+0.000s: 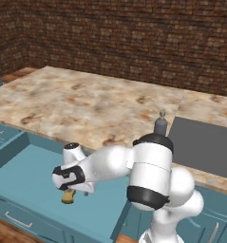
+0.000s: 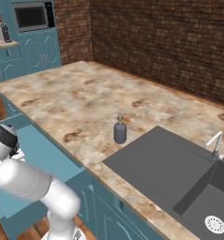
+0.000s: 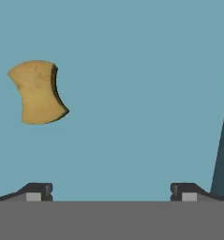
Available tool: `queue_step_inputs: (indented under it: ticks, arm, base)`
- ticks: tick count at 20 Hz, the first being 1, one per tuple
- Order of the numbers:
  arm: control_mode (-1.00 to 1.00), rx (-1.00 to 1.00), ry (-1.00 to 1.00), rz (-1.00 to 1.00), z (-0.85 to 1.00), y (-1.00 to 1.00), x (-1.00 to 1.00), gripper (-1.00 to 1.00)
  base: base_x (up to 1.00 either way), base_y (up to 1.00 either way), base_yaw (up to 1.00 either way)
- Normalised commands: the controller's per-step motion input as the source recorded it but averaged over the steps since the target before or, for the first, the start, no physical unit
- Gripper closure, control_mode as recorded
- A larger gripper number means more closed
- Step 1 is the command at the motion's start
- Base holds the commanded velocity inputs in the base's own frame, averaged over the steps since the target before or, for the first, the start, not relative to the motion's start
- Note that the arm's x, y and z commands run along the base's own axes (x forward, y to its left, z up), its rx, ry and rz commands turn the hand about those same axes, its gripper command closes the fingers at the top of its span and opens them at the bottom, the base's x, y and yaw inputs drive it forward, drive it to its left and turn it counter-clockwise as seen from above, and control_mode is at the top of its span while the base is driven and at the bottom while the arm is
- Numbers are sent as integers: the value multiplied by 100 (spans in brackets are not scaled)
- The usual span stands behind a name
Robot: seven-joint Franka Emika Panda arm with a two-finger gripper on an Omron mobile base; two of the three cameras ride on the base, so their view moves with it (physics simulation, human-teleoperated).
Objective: Restock the sink supplies by placing the sponge and soap dispenser on the counter and next to the sink. Make sure the soap dispenser is upright.
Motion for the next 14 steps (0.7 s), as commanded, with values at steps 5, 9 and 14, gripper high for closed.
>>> queue_step_inputs:
  ticks: [5,9,14]
  arm:
    - [-100,0,-10,1,-35,0,25,-100]
    - [-100,0,-2,4,-41,7,24,-100]
    - [-100,0,0,7,-26,31,12,-100]
  base:
    - [0,0,0]
    - [0,0,0]
    - [0,0,0]
